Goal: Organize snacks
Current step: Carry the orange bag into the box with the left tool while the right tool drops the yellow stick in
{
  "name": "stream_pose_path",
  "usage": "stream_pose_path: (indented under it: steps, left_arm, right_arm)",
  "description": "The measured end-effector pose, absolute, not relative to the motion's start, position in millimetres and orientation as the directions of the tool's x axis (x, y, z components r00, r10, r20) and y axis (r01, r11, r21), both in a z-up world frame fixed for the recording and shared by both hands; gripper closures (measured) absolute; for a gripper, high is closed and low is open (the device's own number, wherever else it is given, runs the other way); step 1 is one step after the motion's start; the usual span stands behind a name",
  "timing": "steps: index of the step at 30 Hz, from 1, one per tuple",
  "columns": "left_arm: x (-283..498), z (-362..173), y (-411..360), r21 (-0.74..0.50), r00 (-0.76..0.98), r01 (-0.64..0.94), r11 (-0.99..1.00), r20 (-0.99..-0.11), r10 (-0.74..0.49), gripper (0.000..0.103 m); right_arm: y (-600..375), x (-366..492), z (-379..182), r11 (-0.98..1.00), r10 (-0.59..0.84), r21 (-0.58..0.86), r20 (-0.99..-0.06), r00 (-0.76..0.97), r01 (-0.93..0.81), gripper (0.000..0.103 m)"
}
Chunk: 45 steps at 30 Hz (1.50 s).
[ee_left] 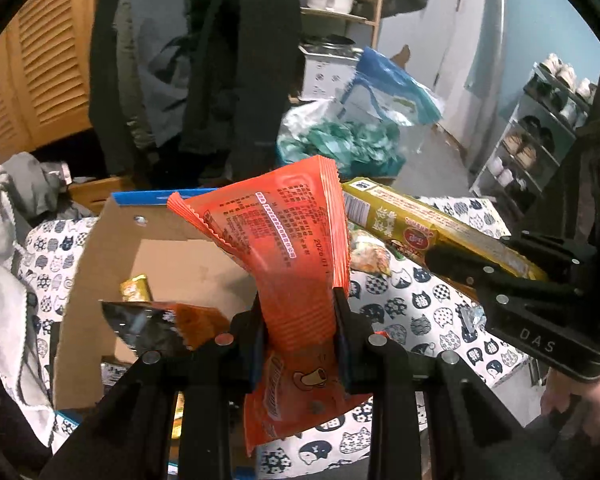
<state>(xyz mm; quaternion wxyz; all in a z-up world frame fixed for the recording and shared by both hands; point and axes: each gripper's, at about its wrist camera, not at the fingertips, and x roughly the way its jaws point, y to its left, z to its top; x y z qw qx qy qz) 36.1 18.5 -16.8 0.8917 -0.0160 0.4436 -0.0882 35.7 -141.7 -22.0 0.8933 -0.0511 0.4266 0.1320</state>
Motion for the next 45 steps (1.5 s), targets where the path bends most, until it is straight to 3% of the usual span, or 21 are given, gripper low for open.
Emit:
stream_pose_path:
  steps: [16, 22, 37, 42, 45]
  left_arm:
    - [36, -6, 89, -0.117, 0.626, 0.033, 0.993, -0.772, -0.112, 0.074]
    - [34, -8, 110, -0.061, 0.646, -0.008, 0.998, -0.762, -0.041, 0.074]
    - [44, -41, 163, -0.106, 0.571, -0.111, 0.988, -0.821, -0.024, 0.074]
    - [43, -49, 168, -0.132, 0.542, -0.122, 0.984, -0.839, -0.046, 0.072]
    - [44, -48, 168, -0.162, 0.548, -0.114, 0.98, -0.833, -0.074, 0.062]
  right_arm:
    - [-75, 59, -29, 0.936, 0.251, 0.049, -0.787, 0.563, -0.349, 0.076]
    - [-48, 71, -36, 0.928, 0.265, 0.058, -0.797, 0.542, -0.367, 0.076]
    - [0, 87, -65, 0.92, 0.254, 0.054, -0.838, 0.484, -0.389, 0.075]
    - [4, 90, -71, 0.916, 0.288, 0.101, -0.839, 0.462, -0.388, 0.072]
    - [2, 88, -65, 0.915, 0.306, 0.121, -0.829, 0.468, -0.384, 0.072]
